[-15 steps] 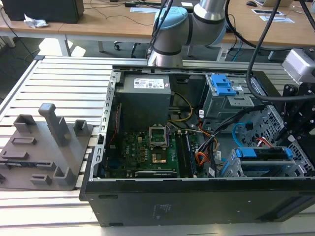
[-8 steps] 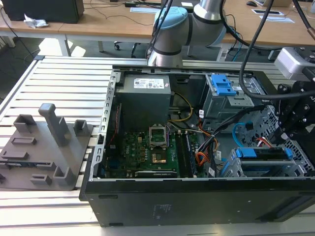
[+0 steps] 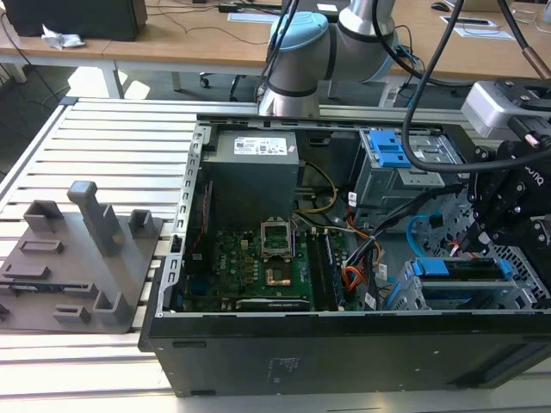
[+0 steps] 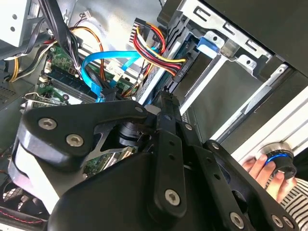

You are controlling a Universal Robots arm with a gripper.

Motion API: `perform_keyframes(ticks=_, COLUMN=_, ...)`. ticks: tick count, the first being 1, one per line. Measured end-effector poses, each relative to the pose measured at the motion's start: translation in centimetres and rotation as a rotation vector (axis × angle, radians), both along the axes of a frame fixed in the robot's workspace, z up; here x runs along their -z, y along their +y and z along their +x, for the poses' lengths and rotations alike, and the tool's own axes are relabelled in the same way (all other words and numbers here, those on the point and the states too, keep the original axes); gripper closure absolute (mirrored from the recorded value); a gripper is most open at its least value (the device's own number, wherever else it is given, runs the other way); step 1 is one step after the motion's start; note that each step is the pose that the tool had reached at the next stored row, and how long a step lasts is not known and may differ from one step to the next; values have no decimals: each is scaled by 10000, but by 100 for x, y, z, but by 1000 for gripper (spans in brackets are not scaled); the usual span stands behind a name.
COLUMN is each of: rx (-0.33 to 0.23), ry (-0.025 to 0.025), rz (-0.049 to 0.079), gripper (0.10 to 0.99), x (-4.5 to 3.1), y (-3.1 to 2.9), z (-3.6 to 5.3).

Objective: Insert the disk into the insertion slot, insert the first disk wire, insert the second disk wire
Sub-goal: 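Insert the first disk wire, then insert the second disk wire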

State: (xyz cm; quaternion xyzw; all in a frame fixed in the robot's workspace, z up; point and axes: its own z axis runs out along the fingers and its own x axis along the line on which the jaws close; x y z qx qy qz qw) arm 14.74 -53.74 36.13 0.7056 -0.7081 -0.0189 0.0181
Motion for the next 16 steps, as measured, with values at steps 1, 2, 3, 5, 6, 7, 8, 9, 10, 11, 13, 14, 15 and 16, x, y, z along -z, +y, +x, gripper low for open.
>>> perform_keyframes(ticks=1, rx=0, ry=0, rz=1, gripper=980, x=0, y=0, z=0)
perform_keyframes(ticks=2, rx=0, ry=0, rz=1, gripper=980, x=0, y=0, z=0)
perform_keyframes(ticks=3, rx=0, ry=0, rz=0, gripper=980, x=0, y=0, z=0)
perform_keyframes(ticks=5, rx=0, ry=0, rz=0, gripper=980, x=0, y=0, z=-1)
perform_keyframes(ticks=6, rx=-1, ry=0, rz=1, gripper=980, x=0, y=0, z=-1)
perform_keyframes(ticks=7, rx=-1, ry=0, rz=1, gripper=980, x=0, y=0, z=-1)
perform_keyframes(ticks=8, rx=-1, ry=0, rz=1, gripper=980, x=0, y=0, z=-2)
perform_keyframes(ticks=9, rx=0, ry=0, rz=0, gripper=980, x=0, y=0, z=-2)
perform_keyframes(ticks=10, rx=0, ry=0, rz=0, gripper=980, x=0, y=0, z=-2)
perform_keyframes(ticks=11, rx=-1, ry=0, rz=0, gripper=980, x=0, y=0, z=-2)
perform_keyframes(ticks=13, rx=0, ry=0, rz=0, gripper=980, x=0, y=0, z=-3)
perform_keyframes(ticks=14, rx=0, ry=0, rz=0, gripper=980, x=0, y=0, z=-3)
perform_keyframes(ticks=15, rx=0, ry=0, rz=0, gripper=980, x=0, y=0, z=-4)
perform_keyframes(ticks=16, rx=-1, ry=0, rz=0, gripper=980, x=0, y=0, z=-4)
